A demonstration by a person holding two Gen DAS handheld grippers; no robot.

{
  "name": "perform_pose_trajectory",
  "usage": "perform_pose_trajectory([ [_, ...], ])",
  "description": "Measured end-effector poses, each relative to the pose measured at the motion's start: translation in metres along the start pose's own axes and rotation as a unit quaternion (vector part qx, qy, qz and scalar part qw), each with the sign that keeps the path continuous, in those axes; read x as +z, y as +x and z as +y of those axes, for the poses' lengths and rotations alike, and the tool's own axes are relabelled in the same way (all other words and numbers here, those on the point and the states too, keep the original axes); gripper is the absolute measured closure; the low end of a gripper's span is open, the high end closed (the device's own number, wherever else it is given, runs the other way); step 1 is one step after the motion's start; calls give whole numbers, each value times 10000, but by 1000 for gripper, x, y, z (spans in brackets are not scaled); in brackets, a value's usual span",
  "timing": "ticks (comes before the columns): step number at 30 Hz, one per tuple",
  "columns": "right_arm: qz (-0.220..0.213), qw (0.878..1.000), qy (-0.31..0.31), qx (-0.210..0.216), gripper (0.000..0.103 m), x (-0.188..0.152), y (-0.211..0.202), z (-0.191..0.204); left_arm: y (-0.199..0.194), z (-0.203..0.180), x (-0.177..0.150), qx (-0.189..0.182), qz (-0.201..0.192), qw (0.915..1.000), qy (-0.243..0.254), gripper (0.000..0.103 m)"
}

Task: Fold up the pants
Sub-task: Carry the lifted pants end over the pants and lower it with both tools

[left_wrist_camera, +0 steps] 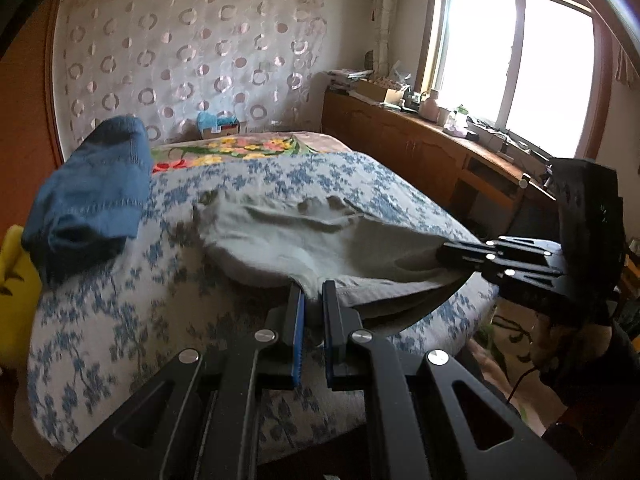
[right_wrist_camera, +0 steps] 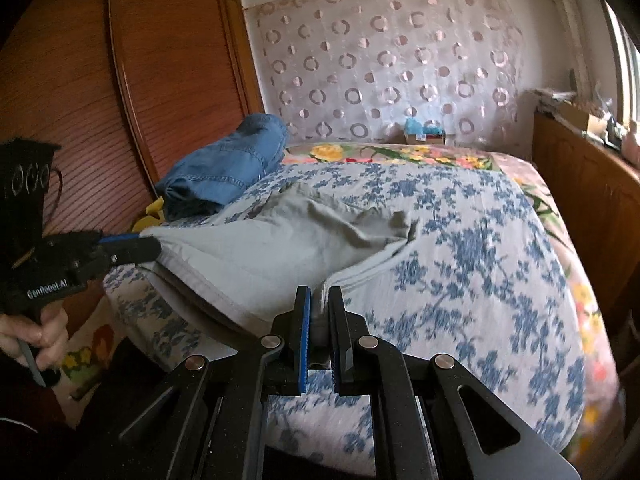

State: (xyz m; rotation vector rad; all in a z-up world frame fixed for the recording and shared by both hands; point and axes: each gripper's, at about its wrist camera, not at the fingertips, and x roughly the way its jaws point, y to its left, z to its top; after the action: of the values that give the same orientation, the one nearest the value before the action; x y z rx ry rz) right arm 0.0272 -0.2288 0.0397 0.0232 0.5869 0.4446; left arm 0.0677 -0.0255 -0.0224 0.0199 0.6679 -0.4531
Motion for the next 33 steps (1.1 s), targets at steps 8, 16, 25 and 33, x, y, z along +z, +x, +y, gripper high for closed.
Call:
perform_pose_trajectory([
  [8, 15, 10000, -10, 1, 95, -4, -3, 6, -4, -2, -18, -10, 97, 10000, -17, 94],
  [16, 72, 9999, -94, 14, 95, -17, -11, 8, -14, -9, -23, -120, 95, 9999, 21, 94],
  [25, 10, 9999, -152, 12, 95, -21, -25, 8, -26, -19, -16, -219, -52, 9997, 135, 94],
  [33, -22, 9998, -181, 34, 95, -27, -33, 9, -31, -24, -23, -308, 18, 9994, 162, 94],
])
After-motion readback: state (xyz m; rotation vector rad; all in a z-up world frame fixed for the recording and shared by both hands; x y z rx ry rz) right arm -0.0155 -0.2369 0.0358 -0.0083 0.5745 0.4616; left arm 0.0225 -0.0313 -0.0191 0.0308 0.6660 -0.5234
